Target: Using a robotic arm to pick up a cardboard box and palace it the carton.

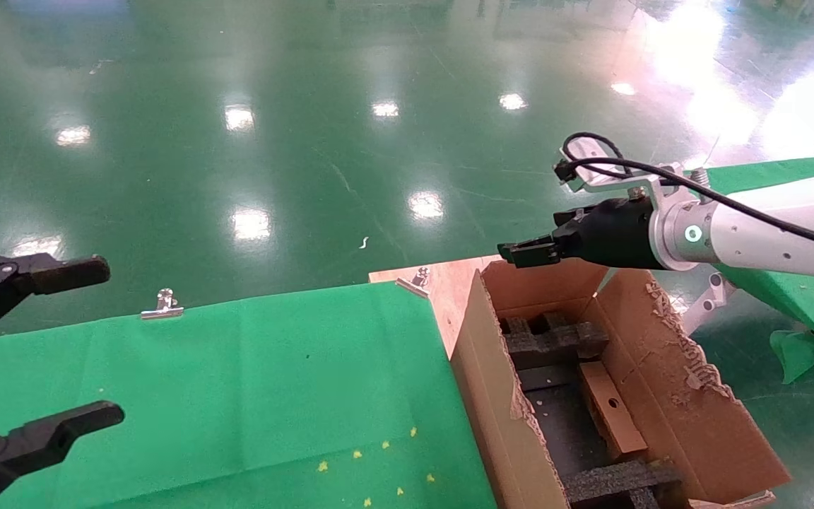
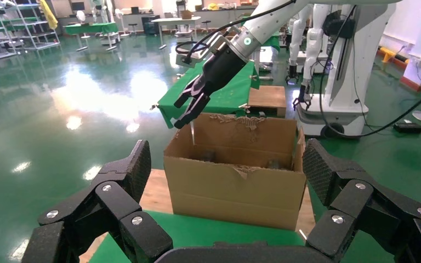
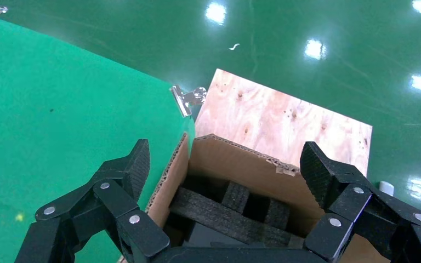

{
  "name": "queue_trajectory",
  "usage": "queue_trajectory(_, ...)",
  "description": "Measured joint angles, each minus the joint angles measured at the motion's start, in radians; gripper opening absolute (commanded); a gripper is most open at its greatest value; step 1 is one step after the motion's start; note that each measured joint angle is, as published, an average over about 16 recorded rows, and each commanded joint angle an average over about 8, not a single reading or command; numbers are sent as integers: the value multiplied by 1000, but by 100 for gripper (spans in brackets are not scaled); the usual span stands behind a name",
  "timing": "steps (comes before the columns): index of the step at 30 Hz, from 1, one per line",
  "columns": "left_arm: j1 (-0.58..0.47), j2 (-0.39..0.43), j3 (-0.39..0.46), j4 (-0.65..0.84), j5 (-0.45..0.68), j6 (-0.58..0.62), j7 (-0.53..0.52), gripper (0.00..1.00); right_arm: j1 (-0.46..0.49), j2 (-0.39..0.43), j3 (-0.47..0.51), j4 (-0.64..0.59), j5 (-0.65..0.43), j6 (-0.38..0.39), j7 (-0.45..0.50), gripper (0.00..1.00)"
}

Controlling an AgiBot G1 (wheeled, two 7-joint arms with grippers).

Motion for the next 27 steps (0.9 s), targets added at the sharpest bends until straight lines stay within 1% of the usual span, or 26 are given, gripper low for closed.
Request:
queue_trajectory(5,0,0,0,0,0,0,0,100,-22,-3,22,-4,8,-14,-20,100)
queue_trajectory(10,0,0,0,0,0,0,0,100,-59,-10,76,-9,49,-49,-79,100)
queue_trajectory(27,0,0,0,0,0,0,0,100,-259,-45,389,-31,318,-260,-428,100)
